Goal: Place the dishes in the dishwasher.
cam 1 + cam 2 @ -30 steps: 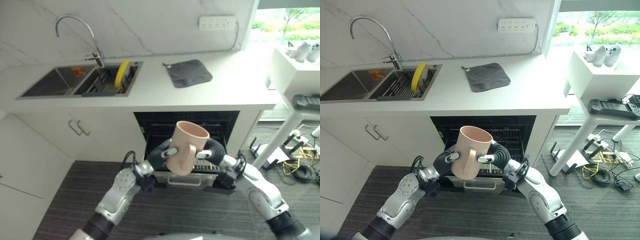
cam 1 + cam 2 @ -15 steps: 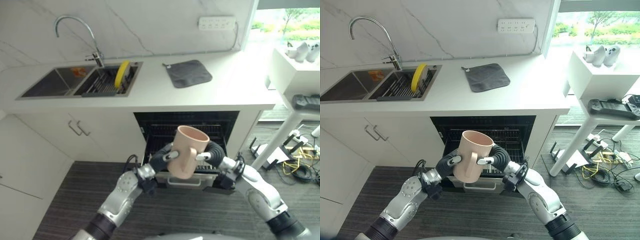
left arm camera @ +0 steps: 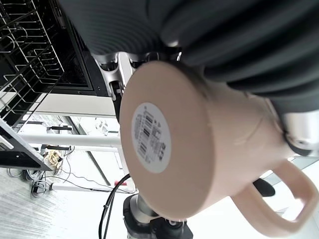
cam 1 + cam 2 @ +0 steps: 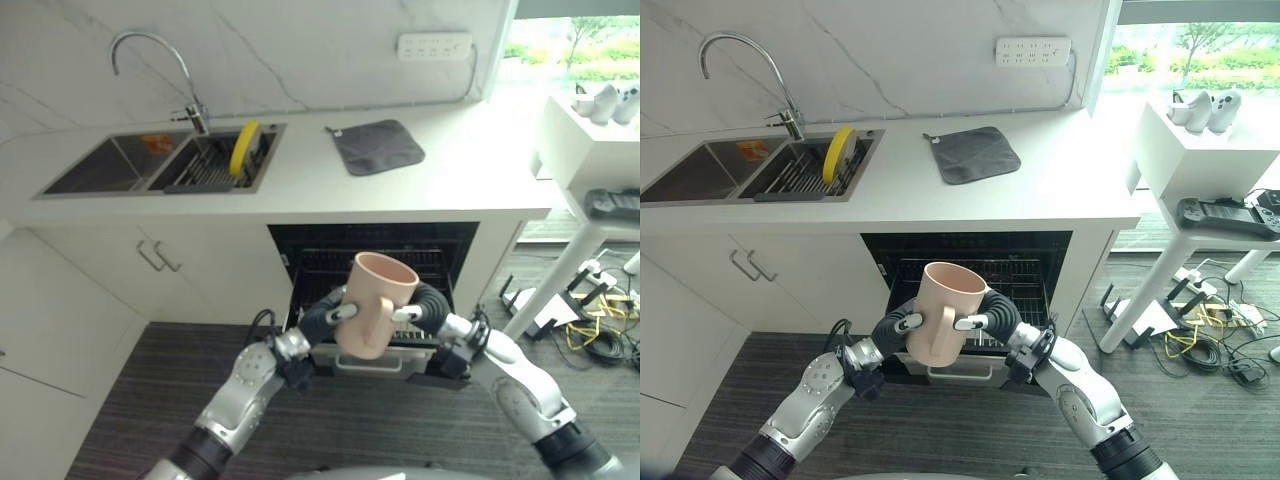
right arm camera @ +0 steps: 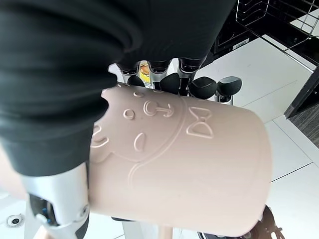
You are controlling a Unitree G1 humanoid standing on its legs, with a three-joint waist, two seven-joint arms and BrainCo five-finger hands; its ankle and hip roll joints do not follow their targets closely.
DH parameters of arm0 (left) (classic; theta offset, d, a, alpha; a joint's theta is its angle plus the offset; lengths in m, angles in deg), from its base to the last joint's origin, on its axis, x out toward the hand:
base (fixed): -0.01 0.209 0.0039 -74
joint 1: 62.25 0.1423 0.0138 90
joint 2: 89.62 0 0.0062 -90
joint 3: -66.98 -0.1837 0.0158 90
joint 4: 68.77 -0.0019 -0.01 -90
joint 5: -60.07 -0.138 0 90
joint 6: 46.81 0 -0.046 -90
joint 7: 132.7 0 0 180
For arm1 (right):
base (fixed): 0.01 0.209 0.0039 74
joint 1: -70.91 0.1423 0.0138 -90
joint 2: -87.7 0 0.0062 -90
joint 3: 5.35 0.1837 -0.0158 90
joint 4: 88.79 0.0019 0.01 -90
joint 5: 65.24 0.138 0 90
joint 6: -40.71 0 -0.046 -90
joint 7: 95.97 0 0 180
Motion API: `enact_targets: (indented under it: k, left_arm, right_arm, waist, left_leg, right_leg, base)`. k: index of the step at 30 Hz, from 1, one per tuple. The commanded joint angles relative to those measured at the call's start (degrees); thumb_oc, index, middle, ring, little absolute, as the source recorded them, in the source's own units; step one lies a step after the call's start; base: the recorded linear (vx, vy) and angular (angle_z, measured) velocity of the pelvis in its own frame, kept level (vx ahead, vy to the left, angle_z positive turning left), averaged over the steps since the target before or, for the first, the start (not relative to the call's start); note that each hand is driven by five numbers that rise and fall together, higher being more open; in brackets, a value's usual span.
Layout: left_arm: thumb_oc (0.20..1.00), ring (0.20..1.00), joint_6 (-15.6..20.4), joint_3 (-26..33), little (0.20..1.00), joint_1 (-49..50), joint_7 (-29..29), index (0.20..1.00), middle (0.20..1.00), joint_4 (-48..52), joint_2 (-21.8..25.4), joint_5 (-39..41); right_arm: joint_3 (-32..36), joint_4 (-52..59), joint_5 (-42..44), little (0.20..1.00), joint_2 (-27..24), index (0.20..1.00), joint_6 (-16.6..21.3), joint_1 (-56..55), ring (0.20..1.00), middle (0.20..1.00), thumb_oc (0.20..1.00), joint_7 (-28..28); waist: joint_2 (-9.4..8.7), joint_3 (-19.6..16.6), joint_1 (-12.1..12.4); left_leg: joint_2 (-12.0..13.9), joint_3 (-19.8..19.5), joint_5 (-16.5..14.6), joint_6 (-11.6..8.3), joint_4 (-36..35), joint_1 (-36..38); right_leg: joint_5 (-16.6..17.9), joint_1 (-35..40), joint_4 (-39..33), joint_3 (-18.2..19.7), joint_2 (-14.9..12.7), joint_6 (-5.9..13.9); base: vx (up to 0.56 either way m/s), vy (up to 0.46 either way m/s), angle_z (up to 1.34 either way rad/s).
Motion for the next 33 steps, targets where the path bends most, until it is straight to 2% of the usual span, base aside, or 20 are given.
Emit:
enact_targets:
  k: [1, 11, 27, 28, 29, 30, 33]
  left_arm:
    - [0.200, 0.200, 2.55, -1.48, 0.200, -4.77, -1.21, 0.200, 0.200, -1.37, 0.26, -3.18]
    - [0.200, 0.200, 2.20, -2.19, 0.200, -5.41, -1.12, 0.200, 0.200, -2.11, 0.11, -3.28]
    - [0.200, 0.200, 2.22, -3.32, 0.200, -6.71, -1.60, 0.200, 0.200, -2.62, -0.10, -3.09]
    - [0.200, 0.200, 2.25, -3.36, 0.200, -6.80, -1.64, 0.200, 0.200, -2.64, -0.10, -3.01]
    - [0.200, 0.200, 2.23, -3.38, 0.200, -6.90, -1.67, 0.200, 0.200, -2.60, -0.12, -2.95]
    - [0.200, 0.200, 2.13, -3.39, 0.200, -7.00, -1.72, 0.200, 0.200, -2.48, -0.09, -2.92]
    - [0.200, 0.200, 1.54, -3.44, 0.200, -7.27, -2.09, 0.200, 0.200, -2.10, -0.14, -2.86]
  right_arm:
    - [-4.74, 4.77, 1.42, 1.000, 4.06, 1.000, 2.07, 5.91, 1.000, 1.000, 1.000, -4.15]
    - [-6.95, 4.57, 0.43, 1.000, 4.75, 1.000, 0.45, 7.02, 1.000, 1.000, 1.000, -6.34]
    - [-9.59, 3.51, 0.42, 1.000, 5.31, 1.000, -1.36, 9.03, 1.000, 1.000, 1.000, -5.96]
    - [-9.65, 3.36, -0.03, 0.862, 5.37, 0.862, -1.06, 9.05, 0.862, 0.862, 0.862, -6.07]
    - [-9.73, 3.28, -0.08, 0.416, 5.37, 0.416, -0.83, 9.08, 0.416, 0.416, 0.416, -5.96]
    - [-9.72, 3.31, 0.05, 0.200, 5.31, 0.200, -0.71, 9.22, 0.200, 0.200, 0.200, -5.66]
    - [-9.49, 3.52, 0.21, 0.200, 5.01, 0.200, -0.29, 9.53, 0.200, 0.200, 0.200, -5.29]
  waist:
    - [-3.94, -0.16, 0.55]
    - [-3.92, -0.28, 0.87]
    - [-3.97, -0.62, 1.30]
    - [-3.95, -0.63, 1.30]
    - [-3.93, -0.64, 1.29]
    - [-3.93, -0.67, 1.30]
    - [-3.94, -0.65, 1.23]
  left_leg:
    - [-3.85, 2.50, -5.62, 3.27, 5.43, 0.51]
    - [-3.98, 2.31, -5.72, 3.35, 5.71, 0.39]
    - [-4.14, 2.00, -5.67, 3.46, 5.80, 0.47]
    - [-4.13, 1.99, -5.67, 3.46, 5.79, 0.48]
    - [-4.11, 1.98, -5.66, 3.46, 5.77, 0.49]
    - [-4.12, 1.95, -5.64, 3.44, 5.78, 0.46]
    - [-4.11, 1.95, -5.60, 3.43, 5.87, 0.41]
  right_leg:
    - [-5.37, 0.12, 4.76, 3.65, 0.89, -1.01]
    - [-5.65, 0.15, 4.99, 3.54, 0.90, -1.15]
    - [-5.85, 0.43, 5.13, 3.33, 1.01, -1.33]
    - [-5.86, 0.42, 5.15, 3.32, 1.02, -1.33]
    - [-5.87, 0.41, 5.17, 3.31, 1.02, -1.34]
    - [-5.86, 0.41, 5.14, 3.33, 1.04, -1.34]
    - [-5.83, 0.38, 5.21, 3.39, 1.10, -1.41]
  base:
    - [0.00, 0.000, 0.00]
    - [0.00, 0.000, 0.00]
    - [0.00, 0.000, 0.00]
    - [0.00, 0.000, 0.00]
    - [0.00, 0.000, 0.00]
    - [0.00, 0.000, 0.00]
    - [0.00, 0.000, 0.00]
